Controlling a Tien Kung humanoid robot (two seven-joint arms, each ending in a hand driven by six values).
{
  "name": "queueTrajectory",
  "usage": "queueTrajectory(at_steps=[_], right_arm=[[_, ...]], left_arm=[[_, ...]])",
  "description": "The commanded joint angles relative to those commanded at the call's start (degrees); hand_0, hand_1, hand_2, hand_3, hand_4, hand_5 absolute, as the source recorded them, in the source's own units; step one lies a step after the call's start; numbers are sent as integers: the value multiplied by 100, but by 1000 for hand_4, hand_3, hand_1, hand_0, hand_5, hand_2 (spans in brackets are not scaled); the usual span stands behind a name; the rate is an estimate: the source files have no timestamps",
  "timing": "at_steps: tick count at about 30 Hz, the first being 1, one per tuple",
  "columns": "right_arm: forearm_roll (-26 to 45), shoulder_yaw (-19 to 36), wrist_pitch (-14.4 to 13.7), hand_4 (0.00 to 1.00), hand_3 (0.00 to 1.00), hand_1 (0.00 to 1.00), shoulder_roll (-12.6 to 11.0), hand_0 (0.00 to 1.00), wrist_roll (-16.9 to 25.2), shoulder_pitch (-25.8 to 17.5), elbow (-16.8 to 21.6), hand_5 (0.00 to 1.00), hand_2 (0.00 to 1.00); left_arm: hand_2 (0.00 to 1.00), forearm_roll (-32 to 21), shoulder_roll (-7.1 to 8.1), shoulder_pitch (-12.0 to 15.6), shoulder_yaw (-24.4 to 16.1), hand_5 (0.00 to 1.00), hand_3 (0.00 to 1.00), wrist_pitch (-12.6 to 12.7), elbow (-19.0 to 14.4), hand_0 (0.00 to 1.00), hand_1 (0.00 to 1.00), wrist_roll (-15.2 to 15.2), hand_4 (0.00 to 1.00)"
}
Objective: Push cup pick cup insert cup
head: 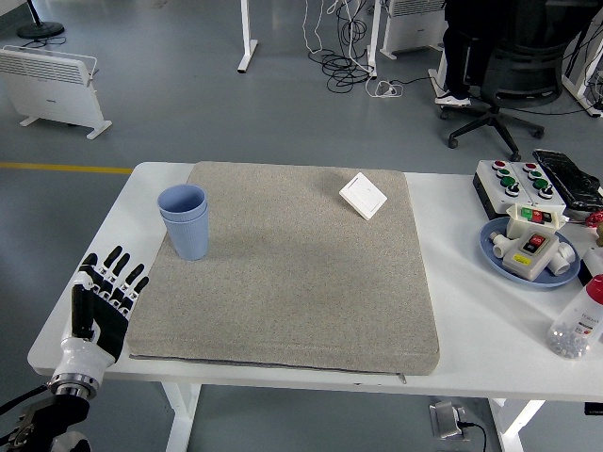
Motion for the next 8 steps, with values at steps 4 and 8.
queueTrajectory(at_steps=[4, 8], right_arm=[[-2, 3, 2, 77, 559, 633, -4, 755, 6, 8, 0, 470, 661], [-4, 1, 2, 77, 559, 633, -2, 755, 5, 9, 0, 470, 661]], left_arm=[[997, 7, 0, -17, 6, 998, 920, 8, 5, 889, 907, -3, 600], [997, 15, 0, -19, -10, 998, 920, 20, 14, 889, 907, -5, 600]])
